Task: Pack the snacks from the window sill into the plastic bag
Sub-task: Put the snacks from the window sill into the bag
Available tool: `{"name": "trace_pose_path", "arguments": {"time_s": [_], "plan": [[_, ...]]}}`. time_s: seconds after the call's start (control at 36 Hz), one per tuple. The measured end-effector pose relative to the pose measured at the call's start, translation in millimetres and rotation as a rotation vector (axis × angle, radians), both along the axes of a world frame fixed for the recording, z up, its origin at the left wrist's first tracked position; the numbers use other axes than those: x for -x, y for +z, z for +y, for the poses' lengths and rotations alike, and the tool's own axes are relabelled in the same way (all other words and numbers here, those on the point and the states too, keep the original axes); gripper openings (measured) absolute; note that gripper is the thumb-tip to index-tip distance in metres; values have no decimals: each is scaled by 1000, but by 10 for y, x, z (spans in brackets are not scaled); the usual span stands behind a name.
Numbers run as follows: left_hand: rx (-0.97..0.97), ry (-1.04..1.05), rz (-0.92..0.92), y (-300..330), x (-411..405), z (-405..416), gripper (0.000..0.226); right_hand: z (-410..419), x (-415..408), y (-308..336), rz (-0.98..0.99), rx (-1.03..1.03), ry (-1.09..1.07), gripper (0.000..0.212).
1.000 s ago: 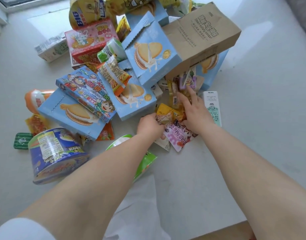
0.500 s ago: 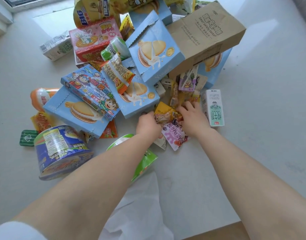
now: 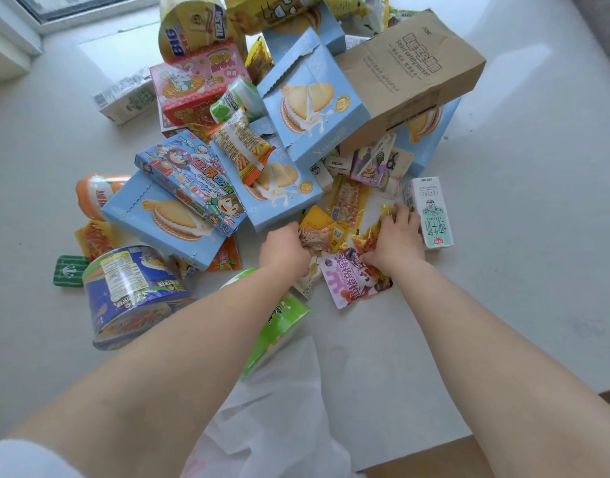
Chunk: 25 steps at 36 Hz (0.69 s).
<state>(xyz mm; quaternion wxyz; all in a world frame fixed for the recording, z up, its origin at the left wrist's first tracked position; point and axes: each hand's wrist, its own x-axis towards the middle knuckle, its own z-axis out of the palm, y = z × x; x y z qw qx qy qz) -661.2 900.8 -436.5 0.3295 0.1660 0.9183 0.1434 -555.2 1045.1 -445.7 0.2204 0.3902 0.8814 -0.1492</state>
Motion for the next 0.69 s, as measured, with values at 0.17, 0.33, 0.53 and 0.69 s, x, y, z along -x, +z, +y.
{"name": "trace_pose_path", "arguments": {"time_s": [0.17,0.33,0.53,0.69], "plan": [[14,28,6,-13,-16,1,14,-162,-26,-14,13,44,-92,67],[19,69,-41,0,-4,4,20,-297,-80,1,57,209,-309,69],[10,16,-13,94,-32,-42,11,-388,-321,43,85,313,-416,14],[-39,8,37,200,-44,-103,12,-397,-485,134,248,357,-591,25]]}}
